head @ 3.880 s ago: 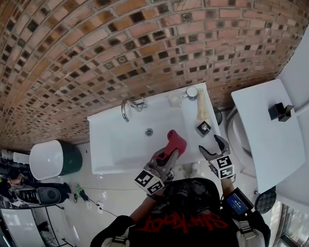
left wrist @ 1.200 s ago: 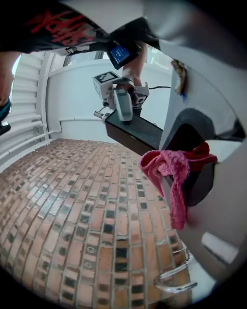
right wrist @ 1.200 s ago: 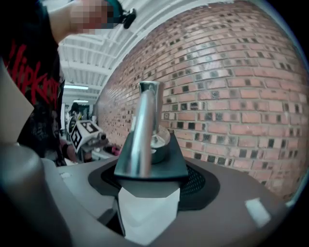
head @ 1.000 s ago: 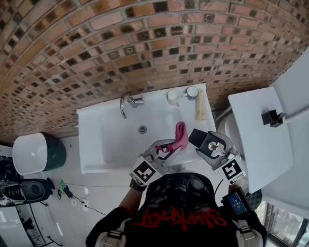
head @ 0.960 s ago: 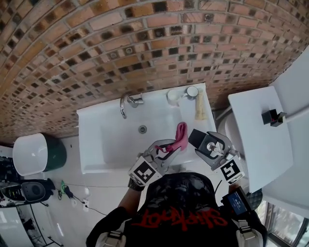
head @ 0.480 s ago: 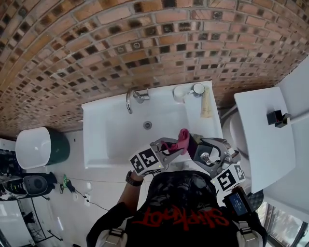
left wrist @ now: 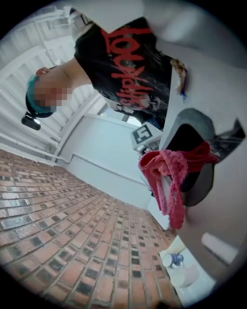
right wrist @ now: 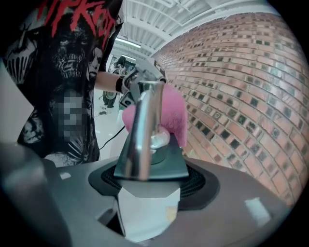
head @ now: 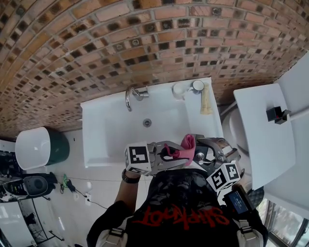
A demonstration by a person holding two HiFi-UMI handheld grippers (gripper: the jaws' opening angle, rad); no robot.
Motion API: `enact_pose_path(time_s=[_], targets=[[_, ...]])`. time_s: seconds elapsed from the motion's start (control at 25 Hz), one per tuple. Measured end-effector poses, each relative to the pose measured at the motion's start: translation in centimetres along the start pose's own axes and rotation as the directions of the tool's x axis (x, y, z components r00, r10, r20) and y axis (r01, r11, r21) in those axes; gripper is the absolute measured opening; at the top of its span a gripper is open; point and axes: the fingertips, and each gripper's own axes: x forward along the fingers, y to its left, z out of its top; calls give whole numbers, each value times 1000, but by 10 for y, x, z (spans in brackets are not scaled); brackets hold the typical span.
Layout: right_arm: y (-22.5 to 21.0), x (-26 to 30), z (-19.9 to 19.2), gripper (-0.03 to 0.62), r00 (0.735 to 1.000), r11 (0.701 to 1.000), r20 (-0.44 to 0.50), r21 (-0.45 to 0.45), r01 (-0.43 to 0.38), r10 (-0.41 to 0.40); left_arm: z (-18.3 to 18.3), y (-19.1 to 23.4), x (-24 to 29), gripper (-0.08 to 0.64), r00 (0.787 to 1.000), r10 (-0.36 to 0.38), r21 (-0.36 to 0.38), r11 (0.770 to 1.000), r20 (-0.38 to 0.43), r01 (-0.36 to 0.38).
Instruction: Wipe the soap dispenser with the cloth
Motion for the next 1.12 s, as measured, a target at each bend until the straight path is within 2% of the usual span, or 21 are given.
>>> enact_pose_path(time_s=[0.08, 0.12, 0.28, 0.4, 0.64, 0.72, 0.8, 0.92, 0.96, 1.0, 1.12], targets=[[4, 4, -1, 310, 1000, 1000, -9, -17, -6, 6, 12, -6, 3, 43, 998, -46, -46, 998, 48, 48], [5, 5, 1, 310, 1000, 1000, -2, -17, -9, 9, 13, -3, 3, 43, 997, -44, -80, 996, 62, 49], [3, -1, 8, 310, 1000, 1000, 31, 23, -5, 4, 12, 22, -10, 43, 993, 24, -251, 968, 116, 5], [-2, -12, 22, 310, 995, 998, 101, 68, -4, -3, -6, 36, -19, 43, 992, 76, -317, 948, 102, -40], [-6, -31, 38, 309, 984, 995, 176, 103, -17, -1, -45, 51, -20, 43, 993, 84, -407, 913, 77, -45], [-8, -37, 41, 310, 981, 993, 196, 115, -20, -3, -58, 61, -22, 43, 992, 121, -415, 905, 34, -96], [-9, -43, 43, 308, 975, 991, 221, 132, -22, -8, -74, 72, -23, 43, 982, 180, -385, 903, -62, -190], [-12, -53, 51, 310, 962, 985, 271, 171, -29, -19, -101, 85, -24, 43, 930, 252, -283, 902, -267, -326], [-12, -53, 53, 310, 960, 984, 279, 173, -33, -17, -106, 86, -24, 43, 915, 259, -260, 903, -308, -343], [-11, -52, 54, 310, 961, 986, 275, 165, -35, -12, -107, 86, -24, 43, 910, 257, -249, 905, -325, -344], [-3, -41, 46, 310, 976, 993, 216, 115, -41, 15, -95, 75, -18, 43, 930, 224, -253, 920, -290, -301]])
